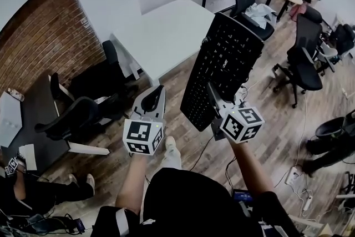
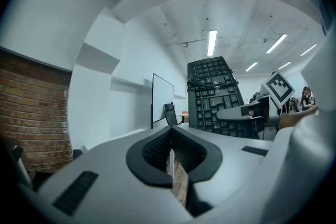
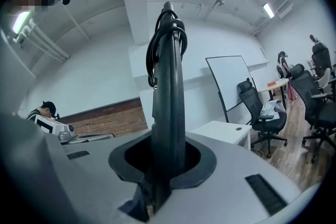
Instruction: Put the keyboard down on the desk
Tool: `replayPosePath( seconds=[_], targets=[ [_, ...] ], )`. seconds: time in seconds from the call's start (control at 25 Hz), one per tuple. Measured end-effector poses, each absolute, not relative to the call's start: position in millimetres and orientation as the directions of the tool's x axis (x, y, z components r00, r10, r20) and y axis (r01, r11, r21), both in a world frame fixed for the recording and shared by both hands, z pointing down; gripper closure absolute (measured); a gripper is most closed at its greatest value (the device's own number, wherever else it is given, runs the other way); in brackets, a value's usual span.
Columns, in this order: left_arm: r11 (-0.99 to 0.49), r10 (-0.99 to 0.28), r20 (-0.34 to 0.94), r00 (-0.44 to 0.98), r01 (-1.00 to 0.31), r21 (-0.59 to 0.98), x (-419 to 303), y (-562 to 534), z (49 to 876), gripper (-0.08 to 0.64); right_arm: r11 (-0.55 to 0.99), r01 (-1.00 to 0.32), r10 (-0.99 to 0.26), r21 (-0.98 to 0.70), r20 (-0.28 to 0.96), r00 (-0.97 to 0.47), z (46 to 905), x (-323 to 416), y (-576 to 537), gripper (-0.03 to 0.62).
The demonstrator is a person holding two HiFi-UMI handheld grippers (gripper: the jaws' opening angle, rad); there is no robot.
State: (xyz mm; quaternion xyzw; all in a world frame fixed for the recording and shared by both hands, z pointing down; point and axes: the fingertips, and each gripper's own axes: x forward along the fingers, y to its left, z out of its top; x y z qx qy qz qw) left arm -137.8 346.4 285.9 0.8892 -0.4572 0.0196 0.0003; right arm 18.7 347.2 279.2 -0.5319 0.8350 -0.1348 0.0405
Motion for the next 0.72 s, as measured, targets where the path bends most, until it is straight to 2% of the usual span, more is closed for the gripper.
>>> replayPosePath(
  seconds=[0.72],
  targets=[
    [-0.590, -0.805, 0.076, 0.588, -0.808, 0.007, -173.1, 141.8, 285.8, 0.548, 0.369, -0.882, -0.903, -0.294, 0.111, -0.414, 270.7, -12.4, 137.7, 0.495]
  ],
)
